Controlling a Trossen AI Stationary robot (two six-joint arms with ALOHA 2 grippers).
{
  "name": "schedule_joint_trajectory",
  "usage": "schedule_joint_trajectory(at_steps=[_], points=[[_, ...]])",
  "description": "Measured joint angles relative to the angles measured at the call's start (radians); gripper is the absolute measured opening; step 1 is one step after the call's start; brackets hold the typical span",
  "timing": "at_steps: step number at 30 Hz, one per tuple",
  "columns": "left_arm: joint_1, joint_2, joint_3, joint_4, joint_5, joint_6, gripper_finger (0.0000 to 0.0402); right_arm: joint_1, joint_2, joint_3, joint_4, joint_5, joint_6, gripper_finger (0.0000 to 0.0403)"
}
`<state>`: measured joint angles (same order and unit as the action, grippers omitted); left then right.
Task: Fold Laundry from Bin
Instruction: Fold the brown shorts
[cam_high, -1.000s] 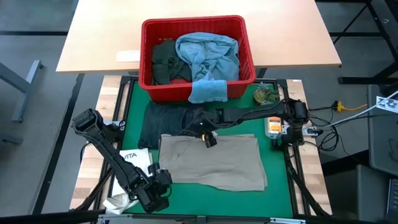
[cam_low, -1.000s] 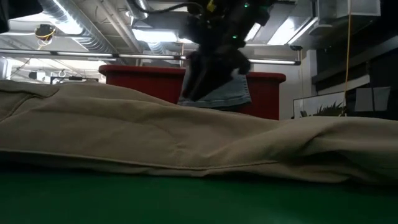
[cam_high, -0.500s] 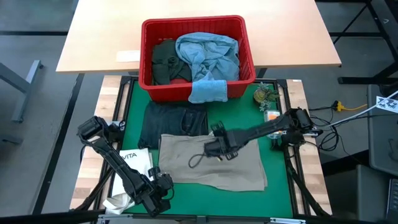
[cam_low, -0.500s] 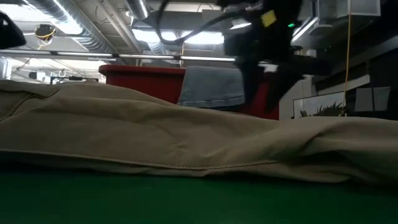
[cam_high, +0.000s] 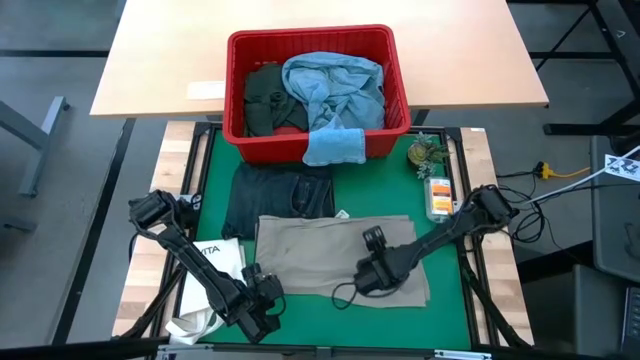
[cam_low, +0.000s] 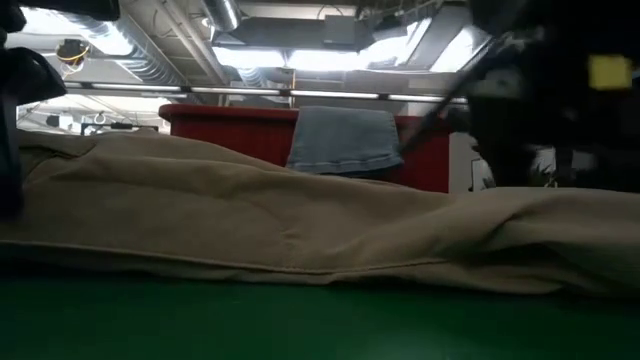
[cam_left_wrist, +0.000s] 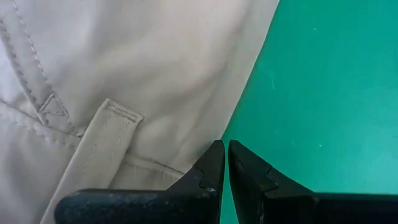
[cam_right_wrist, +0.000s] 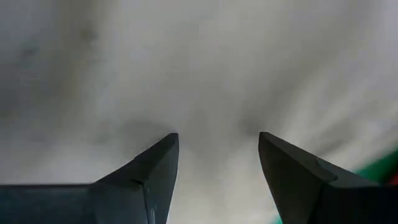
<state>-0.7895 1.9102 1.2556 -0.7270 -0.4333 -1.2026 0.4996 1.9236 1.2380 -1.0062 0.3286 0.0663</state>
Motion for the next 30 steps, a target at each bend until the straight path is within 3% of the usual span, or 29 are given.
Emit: schedule_joint_trajectory(at_steps=[6, 12, 15, 30], points=[[0.021, -0.019, 0.04, 0.005, -0.002, 0.081, 0.0018, 0.039, -0.008, -0.095, 0.103, -0.043, 0.019, 0.0223], [0.073, -0.021, 0.144, 0.015, -0.01, 0.274, 0.0018, 0.07, -0.008, -0.093, 0.109, -0.059, 0.059, 0.0223], [0.112, -0.021, 0.169, 0.015, -0.069, 0.335, 0.0018, 0.087, -0.006, -0.083, 0.111, -0.07, 0.06, 0.0223], [0.412, -0.013, 0.158, 0.013, -0.07, 0.546, 0.0018, 0.123, -0.003, -0.058, 0.107, -0.084, 0.06, 0.0223]])
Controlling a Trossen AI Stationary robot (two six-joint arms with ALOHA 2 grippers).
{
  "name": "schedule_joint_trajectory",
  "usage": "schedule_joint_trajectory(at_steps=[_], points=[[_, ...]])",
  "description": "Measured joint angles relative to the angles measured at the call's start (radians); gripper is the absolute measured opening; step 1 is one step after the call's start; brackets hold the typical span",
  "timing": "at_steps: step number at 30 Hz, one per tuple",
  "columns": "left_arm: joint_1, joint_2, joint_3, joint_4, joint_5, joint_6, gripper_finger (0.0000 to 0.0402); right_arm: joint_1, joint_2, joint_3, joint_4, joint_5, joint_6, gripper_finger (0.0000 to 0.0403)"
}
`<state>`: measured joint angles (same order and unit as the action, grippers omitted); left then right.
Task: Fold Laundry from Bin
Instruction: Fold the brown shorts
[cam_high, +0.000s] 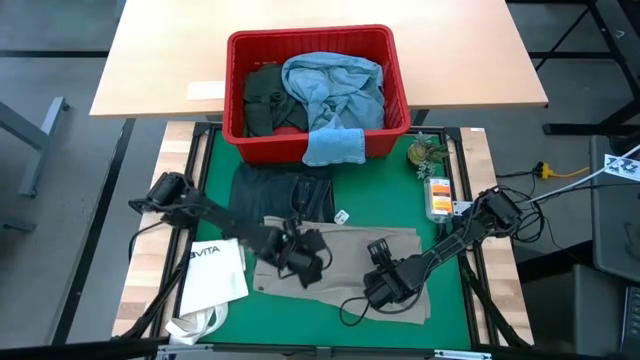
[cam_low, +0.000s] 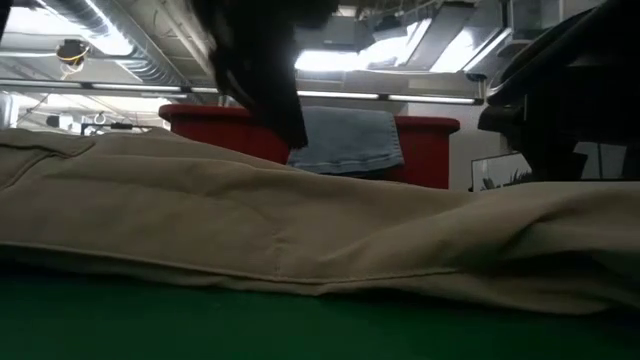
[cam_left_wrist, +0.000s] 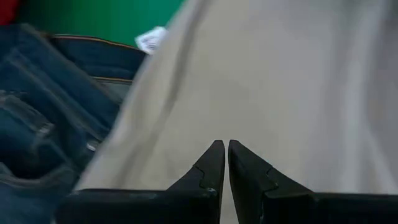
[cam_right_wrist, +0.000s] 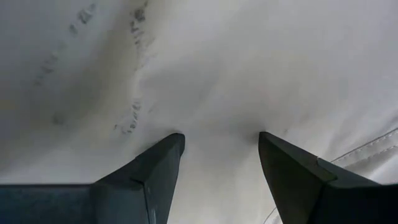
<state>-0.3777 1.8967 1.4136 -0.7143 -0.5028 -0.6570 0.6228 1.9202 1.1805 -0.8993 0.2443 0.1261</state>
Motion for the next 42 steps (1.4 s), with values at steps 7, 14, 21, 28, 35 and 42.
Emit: schedule_joint_trajectory(at_steps=[7, 14, 21, 28, 35, 42], points=[[0.098, 0.066, 0.0, -0.006, 0.049, 0.051, 0.0018, 0.0, 0.0, 0.0, 0.0, 0.01, -0.001, 0.0223], [0.178, 0.078, 0.0, -0.008, 0.054, 0.068, 0.0018, 0.0, 0.001, 0.0, 0.0, 0.014, -0.001, 0.0223], [0.197, 0.068, 0.0, -0.088, 0.076, 0.068, 0.0018, 0.0, 0.001, 0.0, 0.0, 0.014, -0.001, 0.0223], [0.196, 0.065, 0.0, -0.17, 0.048, 0.065, 0.0018, 0.0, 0.001, -0.001, -0.002, 0.015, -0.001, 0.0223], [0.194, 0.049, 0.021, -0.239, 0.043, 0.059, 0.0018, -0.002, -0.011, 0.009, -0.071, 0.018, 0.052, 0.0223], [0.174, 0.046, 0.162, -0.414, 0.041, 0.062, 0.0018, 0.0, -0.093, 0.048, -0.14, 0.074, 0.05, 0.0223]])
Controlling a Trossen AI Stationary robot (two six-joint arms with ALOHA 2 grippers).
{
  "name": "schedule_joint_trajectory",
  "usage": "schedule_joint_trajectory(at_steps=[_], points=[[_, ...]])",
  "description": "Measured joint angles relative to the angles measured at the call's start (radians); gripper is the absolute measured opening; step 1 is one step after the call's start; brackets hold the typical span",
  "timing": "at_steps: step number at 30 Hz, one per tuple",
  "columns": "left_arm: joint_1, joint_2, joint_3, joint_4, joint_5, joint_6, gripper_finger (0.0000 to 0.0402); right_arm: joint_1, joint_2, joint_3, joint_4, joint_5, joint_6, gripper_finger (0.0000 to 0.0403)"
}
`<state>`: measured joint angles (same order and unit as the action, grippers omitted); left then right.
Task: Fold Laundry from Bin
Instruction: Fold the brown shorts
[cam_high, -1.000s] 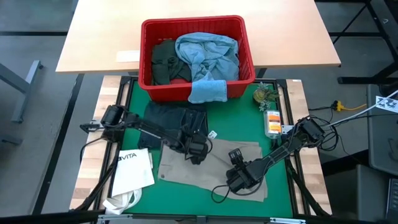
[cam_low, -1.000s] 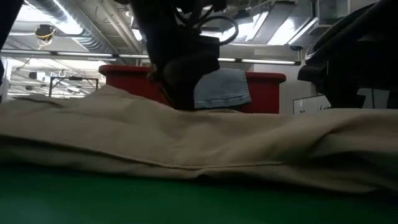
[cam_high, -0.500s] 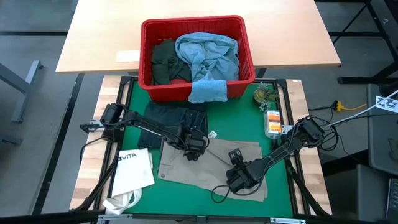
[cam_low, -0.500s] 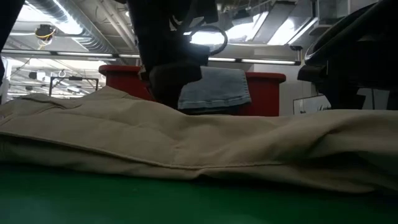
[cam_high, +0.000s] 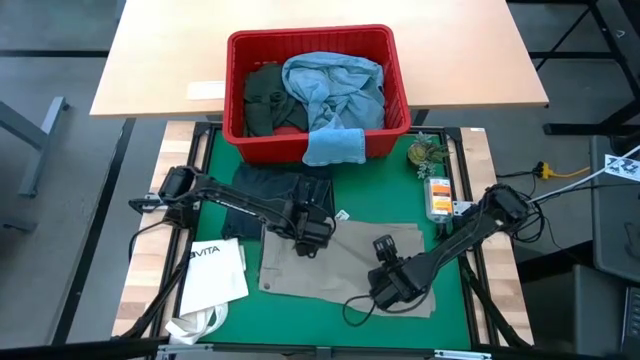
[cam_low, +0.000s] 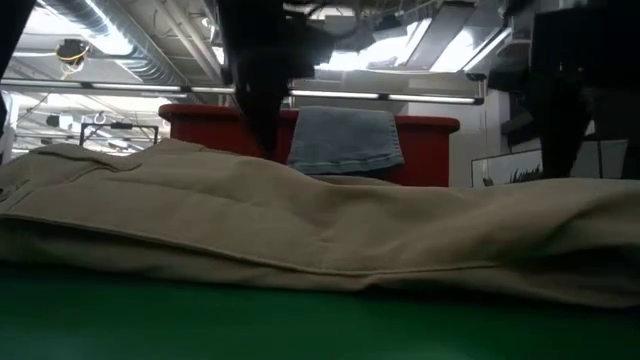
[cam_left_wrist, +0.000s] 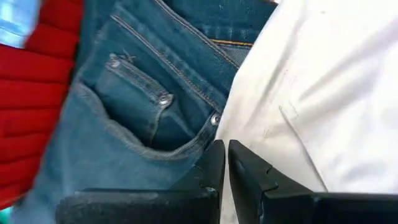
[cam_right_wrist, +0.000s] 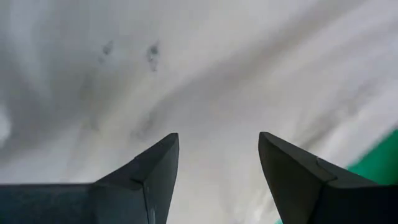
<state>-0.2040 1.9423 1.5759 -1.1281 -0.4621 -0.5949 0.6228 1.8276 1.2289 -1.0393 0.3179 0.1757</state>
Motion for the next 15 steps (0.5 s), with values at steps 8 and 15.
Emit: schedule_joint_trajectory(at_steps=[8, 15], points=[[-0.066, -0.001, 0.093, -0.12, 0.009, -0.004, 0.0018, -0.001, -0.079, 0.002, -0.104, 0.136, 0.002, 0.0223], [-0.144, -0.001, 0.066, -0.105, 0.043, -0.105, 0.0018, -0.038, -0.082, -0.091, -0.103, 0.164, 0.045, 0.0223]])
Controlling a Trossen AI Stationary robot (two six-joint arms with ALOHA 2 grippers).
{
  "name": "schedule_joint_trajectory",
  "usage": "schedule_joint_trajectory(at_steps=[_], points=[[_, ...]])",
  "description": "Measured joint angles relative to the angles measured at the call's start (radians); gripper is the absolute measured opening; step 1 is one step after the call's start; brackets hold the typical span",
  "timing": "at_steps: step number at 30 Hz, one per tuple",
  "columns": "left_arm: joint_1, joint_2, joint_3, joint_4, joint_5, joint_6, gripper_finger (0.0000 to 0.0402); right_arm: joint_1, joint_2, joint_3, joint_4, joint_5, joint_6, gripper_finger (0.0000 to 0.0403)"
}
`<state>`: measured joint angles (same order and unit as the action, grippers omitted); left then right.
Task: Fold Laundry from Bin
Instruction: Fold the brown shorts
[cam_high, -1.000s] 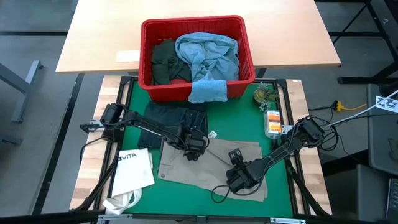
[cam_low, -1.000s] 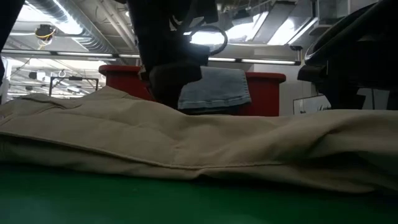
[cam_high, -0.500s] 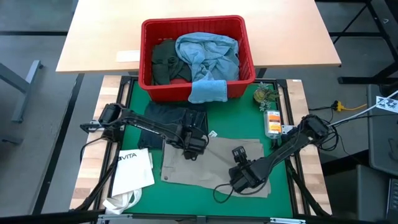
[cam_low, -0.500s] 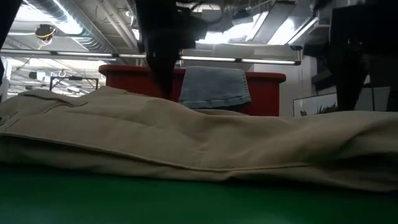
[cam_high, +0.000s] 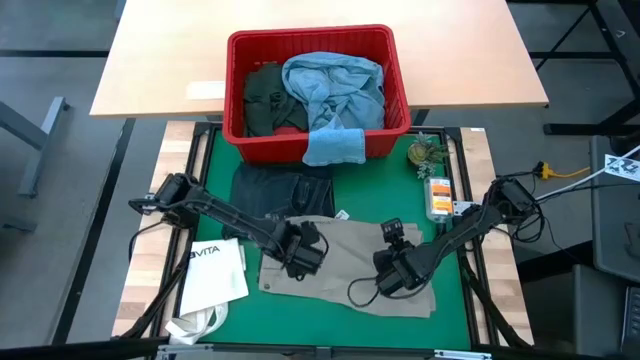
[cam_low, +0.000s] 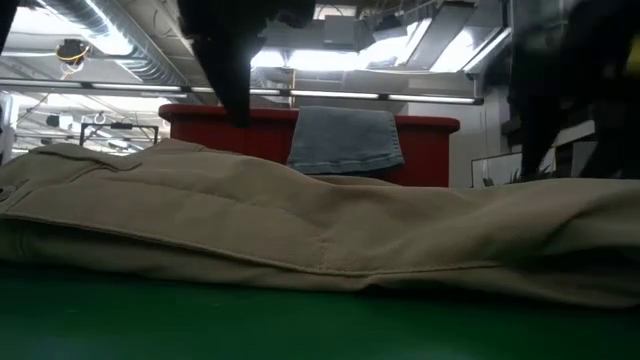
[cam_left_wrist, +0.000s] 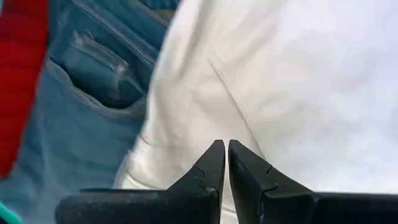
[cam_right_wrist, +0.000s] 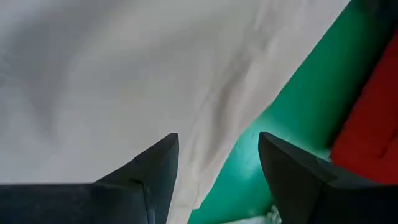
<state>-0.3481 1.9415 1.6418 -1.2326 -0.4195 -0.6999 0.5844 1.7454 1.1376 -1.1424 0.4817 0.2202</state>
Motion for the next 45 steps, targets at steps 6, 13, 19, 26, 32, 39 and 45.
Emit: schedule_joint_trajectory(at_steps=[6, 13, 19, 26, 32, 39, 45], points=[[-0.067, 0.0, -0.094, 0.145, 0.048, -0.058, 0.0018, -0.04, 0.0, -0.152, 0.057, -0.013, 0.047, 0.0223], [-0.121, 0.0, -0.149, 0.223, 0.071, -0.084, 0.0018, -0.091, -0.005, -0.269, 0.08, -0.11, 0.045, 0.0223], [-0.145, 0.0, -0.15, 0.223, 0.071, -0.137, 0.0018, -0.096, -0.002, -0.263, 0.035, -0.111, 0.118, 0.0223], [-0.191, 0.0, -0.15, 0.23, 0.158, -0.167, 0.0018, -0.094, -0.001, -0.246, 0.034, -0.187, 0.113, 0.0223], [-0.245, 0.0, -0.15, 0.271, 0.205, -0.271, 0.0018, -0.094, -0.002, -0.246, 0.037, -0.232, 0.112, 0.0223], [-0.294, 0.047, -0.15, 0.27, 0.09, -0.346, 0.0018, -0.094, -0.004, -0.244, 0.036, -0.348, 0.09, 0.0223], [-0.285, 0.121, -0.15, 0.24, 0.081, -0.344, 0.0018, -0.052, -0.005, -0.244, 0.051, -0.458, 0.041, 0.0223]])
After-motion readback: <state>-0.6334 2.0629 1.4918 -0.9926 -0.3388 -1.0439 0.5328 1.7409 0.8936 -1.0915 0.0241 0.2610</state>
